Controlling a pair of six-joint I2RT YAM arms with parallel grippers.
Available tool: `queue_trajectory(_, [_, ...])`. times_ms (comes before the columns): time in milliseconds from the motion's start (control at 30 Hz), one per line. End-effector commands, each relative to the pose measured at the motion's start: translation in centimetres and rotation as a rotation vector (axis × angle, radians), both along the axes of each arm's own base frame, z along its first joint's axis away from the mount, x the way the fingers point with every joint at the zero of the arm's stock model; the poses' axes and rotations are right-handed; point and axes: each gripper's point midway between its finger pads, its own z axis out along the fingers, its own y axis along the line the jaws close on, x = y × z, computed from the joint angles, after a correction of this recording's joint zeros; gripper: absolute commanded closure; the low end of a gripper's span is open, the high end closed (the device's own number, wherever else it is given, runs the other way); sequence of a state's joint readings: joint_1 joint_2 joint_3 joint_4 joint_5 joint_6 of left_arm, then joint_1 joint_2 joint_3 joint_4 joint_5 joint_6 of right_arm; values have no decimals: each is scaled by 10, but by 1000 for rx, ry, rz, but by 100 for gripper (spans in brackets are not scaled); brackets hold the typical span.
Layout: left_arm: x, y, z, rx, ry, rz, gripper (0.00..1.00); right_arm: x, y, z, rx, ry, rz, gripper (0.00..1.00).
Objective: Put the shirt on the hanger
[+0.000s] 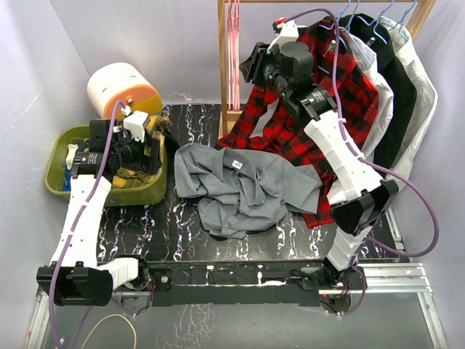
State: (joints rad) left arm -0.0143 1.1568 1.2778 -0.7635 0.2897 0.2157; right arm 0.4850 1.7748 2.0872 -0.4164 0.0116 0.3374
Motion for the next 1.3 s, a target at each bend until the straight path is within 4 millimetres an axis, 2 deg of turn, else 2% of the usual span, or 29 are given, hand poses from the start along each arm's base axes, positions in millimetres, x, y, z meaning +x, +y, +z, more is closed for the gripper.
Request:
queue_trajectory(0, [-7,-3,3,-27,-14,-18,13,2,-6,29,23,-91,-32,63])
queue_trajectory(333, [-7,2,2,-38,-8,-4,12,8,-1,19,21,-70,-21,62])
queue_trajectory(600, [-9,3,-1,-42,-1,-4,12,7,2,21,29,-74,-14,59])
queue_trajectory(933, [-9,4,1,-44,-2,-4,12,19,1,-1,-21,-33,-60,59])
queue_trajectory(1267, [-11,3,1,-45,-2,-8,12,19,5,-6,-38,-29,-65,55])
